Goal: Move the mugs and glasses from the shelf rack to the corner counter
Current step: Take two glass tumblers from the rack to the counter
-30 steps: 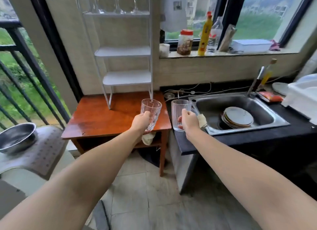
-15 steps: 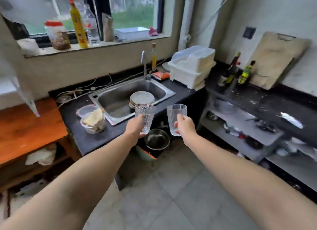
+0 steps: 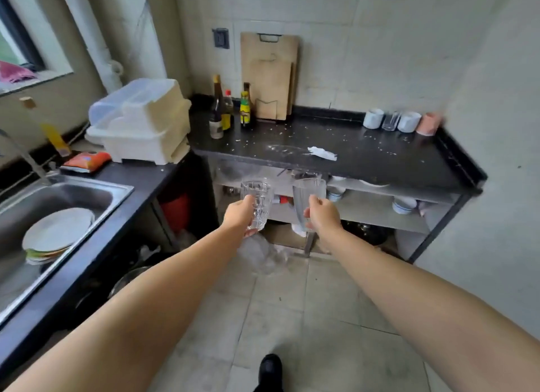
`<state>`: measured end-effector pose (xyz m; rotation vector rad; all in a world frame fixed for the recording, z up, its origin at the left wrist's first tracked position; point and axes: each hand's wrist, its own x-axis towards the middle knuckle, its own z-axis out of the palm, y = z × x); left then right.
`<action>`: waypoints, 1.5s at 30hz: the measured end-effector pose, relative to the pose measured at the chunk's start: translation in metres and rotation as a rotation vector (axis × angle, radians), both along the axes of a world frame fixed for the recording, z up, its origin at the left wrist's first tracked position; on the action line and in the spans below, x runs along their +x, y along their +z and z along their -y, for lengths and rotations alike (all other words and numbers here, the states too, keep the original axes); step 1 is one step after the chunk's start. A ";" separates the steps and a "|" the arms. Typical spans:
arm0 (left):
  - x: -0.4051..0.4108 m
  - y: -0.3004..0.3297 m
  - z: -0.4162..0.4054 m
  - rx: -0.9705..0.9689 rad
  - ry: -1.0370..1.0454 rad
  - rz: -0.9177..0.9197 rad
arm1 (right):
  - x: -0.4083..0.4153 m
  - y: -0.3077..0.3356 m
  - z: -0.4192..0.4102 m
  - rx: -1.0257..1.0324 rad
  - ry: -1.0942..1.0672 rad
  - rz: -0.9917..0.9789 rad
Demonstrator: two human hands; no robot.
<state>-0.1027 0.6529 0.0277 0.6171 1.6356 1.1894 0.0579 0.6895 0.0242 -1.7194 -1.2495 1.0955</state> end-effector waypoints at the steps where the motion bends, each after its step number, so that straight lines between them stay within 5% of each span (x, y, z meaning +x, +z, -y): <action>1: 0.008 -0.002 -0.014 -0.002 -0.029 0.000 | 0.010 0.000 -0.011 0.003 -0.021 -0.002; 11: 0.105 -0.009 -0.192 -0.021 -0.380 -0.113 | 0.116 0.012 -0.137 -0.028 -0.250 -0.096; 24: 0.296 -0.012 -0.377 -0.045 -0.596 0.000 | 0.292 0.010 -0.284 0.002 -0.457 0.030; 45: 0.458 -0.047 -0.690 -0.194 -0.460 0.137 | 0.472 -0.039 -0.591 -0.161 -0.542 -0.150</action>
